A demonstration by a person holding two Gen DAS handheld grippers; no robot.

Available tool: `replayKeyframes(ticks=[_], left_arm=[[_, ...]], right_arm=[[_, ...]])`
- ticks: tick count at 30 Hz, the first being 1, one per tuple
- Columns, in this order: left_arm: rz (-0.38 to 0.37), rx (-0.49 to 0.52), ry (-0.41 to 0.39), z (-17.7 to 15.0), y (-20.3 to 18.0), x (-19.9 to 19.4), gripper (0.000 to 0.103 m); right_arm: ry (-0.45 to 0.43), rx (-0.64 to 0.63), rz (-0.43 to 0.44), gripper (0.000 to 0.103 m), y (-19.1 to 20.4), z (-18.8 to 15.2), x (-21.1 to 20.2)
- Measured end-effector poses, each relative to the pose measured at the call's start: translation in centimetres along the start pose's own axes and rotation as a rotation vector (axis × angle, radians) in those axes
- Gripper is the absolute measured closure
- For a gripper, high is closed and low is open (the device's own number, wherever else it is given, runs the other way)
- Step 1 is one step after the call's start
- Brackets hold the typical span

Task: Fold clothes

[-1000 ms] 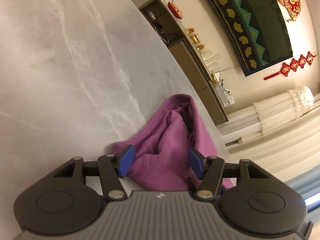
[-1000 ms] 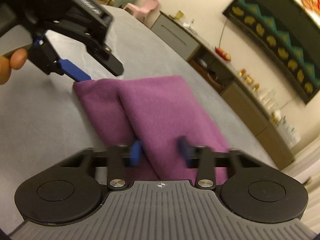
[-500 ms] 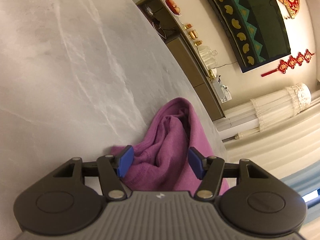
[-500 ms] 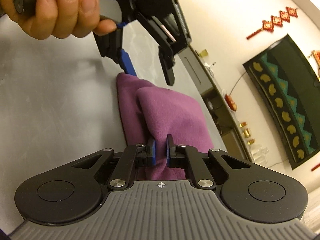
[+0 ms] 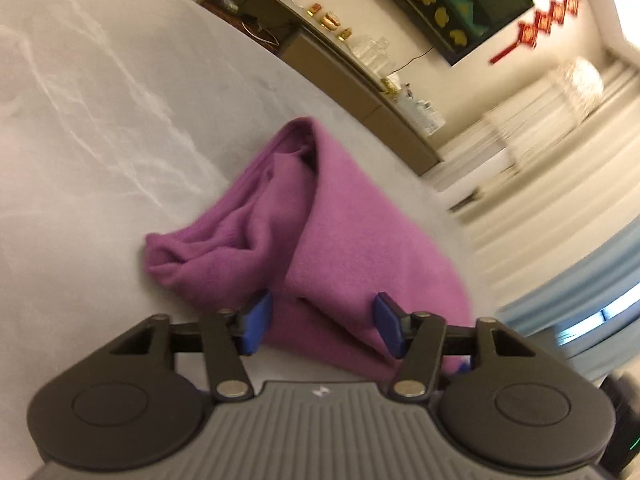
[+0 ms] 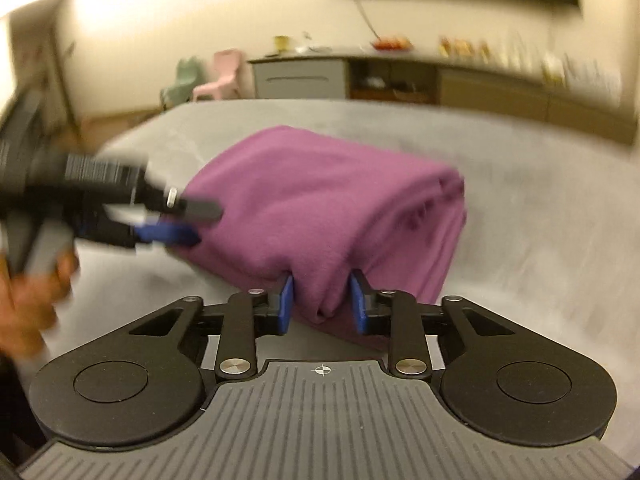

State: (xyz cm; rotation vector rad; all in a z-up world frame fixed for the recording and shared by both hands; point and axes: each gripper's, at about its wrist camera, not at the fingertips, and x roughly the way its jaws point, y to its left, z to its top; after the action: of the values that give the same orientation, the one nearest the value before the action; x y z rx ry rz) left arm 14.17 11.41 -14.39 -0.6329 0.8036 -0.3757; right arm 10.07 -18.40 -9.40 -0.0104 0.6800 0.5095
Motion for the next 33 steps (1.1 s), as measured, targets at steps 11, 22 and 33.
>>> replayKeyframes(ticks=[11,22,33], left_arm=[[-0.076,-0.109,-0.011,0.4,1.2,-0.8,0.057],[-0.110,-0.095,-0.065,1.0,1.0,-1.3,0.088],[-0.036,-0.006,-0.039,-2.9,-0.8,-2.6,0.091]], right_arm=[[0.058,0.294,0.175,0.086,-3.3,0.1,1.3],[0.057,0.234,0.259,0.094,-5.1,-1.1,0.1],[0.032,0.500,0.362,0.095,-8.3,-2.8,0.3]])
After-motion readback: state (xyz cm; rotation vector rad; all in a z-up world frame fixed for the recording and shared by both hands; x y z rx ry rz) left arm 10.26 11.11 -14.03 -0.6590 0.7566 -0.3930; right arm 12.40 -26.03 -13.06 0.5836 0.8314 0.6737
